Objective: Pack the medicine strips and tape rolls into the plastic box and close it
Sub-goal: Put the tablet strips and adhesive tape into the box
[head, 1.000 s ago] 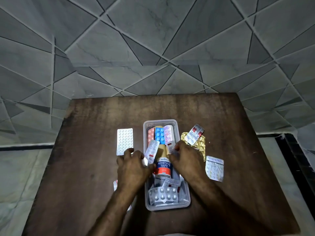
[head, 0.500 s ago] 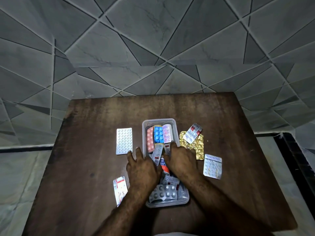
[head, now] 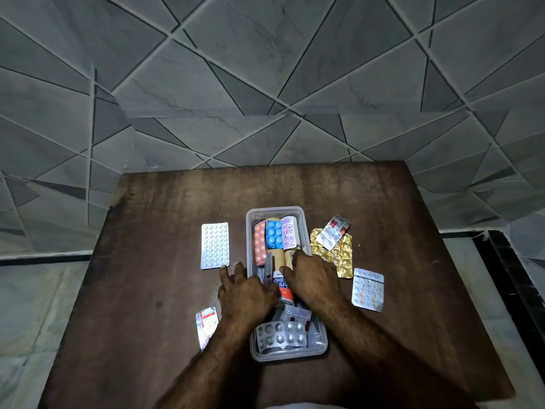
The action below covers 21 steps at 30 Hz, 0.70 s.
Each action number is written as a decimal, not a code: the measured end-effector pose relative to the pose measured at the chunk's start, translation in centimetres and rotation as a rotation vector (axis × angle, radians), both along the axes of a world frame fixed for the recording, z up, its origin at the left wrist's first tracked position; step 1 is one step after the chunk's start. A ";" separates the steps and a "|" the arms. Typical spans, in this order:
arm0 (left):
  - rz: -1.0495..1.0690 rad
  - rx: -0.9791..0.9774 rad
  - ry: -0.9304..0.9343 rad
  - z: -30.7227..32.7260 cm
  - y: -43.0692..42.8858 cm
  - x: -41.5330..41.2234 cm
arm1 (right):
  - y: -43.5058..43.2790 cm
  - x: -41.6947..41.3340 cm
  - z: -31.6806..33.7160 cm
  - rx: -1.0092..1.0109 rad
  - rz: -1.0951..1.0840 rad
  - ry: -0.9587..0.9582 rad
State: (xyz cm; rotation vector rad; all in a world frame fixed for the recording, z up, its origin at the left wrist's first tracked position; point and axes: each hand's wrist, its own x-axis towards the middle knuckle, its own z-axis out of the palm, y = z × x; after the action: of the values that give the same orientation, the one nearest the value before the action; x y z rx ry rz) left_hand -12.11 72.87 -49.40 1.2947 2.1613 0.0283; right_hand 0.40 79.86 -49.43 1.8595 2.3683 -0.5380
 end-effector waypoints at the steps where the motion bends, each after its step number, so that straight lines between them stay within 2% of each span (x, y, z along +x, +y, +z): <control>1: 0.002 0.000 -0.006 0.0 0.0 0.0 | 0.0 0.0 0.1 -0.001 0.000 0.011; 4: 0.010 0.013 -0.017 -0.7 0.1 -0.3 | -0.2 0.3 0.9 0.025 -0.004 0.075; 7: -0.027 0.108 -0.001 -1.6 -0.1 -1.0 | 0.2 1.2 1.9 0.048 -0.067 0.189; 11: 0.146 0.419 -0.185 -0.2 -0.5 -2.2 | 1.0 3.4 1.9 0.048 -0.261 0.350; 13: 0.237 0.530 -0.203 -0.4 -1.2 -3.4 | 1.5 5.2 1.2 0.041 -0.355 0.379; 15: 0.300 0.456 -0.119 -1.3 -2.0 -5.0 | 1.8 7.5 0.3 0.059 -0.415 0.343; 17: 0.328 0.256 -0.026 -2.8 -3.2 -6.5 | 1.9 10.0 -1.1 0.049 -0.461 0.260; 19: 0.347 0.082 0.032 -3.8 -4.6 -7.5 | 1.6 12.0 -2.4 -0.035 -0.519 0.151; 21: 0.377 0.011 0.058 -4.2 -5.9 -7.8 | 0.8 13.3 -3.3 -0.112 -0.533 0.066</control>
State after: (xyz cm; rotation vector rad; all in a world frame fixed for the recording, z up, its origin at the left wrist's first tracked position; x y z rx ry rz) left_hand -19.91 66.93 -53.62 0.8859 2.4289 0.1562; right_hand 13.68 80.67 -52.75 2.4479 1.8089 -0.7623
